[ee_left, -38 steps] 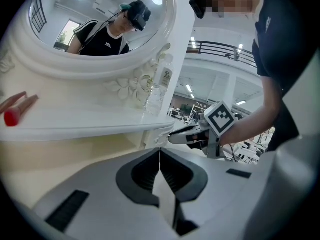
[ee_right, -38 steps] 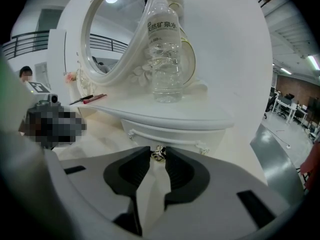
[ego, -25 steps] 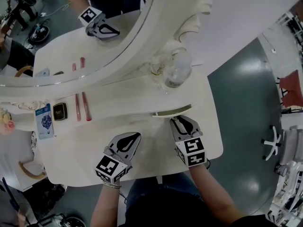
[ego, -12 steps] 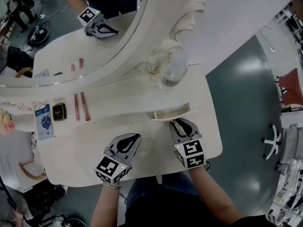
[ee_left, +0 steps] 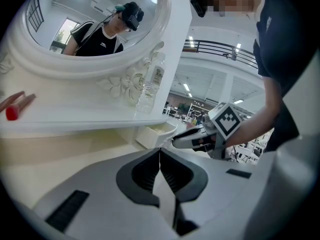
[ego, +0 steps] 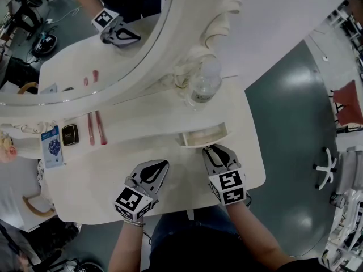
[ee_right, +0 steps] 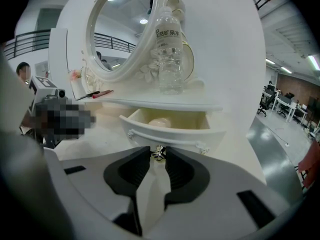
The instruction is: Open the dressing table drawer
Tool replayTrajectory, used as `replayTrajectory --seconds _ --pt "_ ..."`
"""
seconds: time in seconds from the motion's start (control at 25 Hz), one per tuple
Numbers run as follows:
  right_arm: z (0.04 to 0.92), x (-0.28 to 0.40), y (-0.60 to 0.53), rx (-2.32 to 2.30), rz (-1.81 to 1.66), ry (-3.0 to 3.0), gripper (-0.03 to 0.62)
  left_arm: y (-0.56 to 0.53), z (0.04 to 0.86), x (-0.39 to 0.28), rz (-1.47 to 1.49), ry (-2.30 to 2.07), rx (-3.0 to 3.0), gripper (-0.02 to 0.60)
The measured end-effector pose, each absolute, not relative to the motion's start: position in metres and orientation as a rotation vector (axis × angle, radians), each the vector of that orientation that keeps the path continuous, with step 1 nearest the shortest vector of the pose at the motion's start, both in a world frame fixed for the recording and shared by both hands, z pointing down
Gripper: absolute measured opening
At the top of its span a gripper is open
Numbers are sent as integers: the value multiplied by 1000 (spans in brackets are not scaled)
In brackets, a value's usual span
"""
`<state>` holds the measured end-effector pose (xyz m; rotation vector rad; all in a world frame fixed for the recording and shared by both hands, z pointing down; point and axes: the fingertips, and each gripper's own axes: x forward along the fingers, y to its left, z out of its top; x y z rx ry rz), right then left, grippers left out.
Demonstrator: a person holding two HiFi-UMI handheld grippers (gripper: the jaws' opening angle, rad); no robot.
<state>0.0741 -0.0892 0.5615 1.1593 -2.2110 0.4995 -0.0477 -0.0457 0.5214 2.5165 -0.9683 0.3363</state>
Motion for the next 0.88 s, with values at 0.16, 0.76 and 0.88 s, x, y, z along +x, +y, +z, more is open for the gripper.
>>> replayTrajectory --seconds 0.16,0.76,0.88 --pt "561 75 -87 1161 499 -2211 110 -44 523 -47 339 -962 2515 15" --pt "562 65 -80 1087 539 -2245 232 -45 515 -49 311 -989 2502 15" --pt "559 67 -80 1088 537 -2242 233 -46 510 -49 312 -998 2506 15"
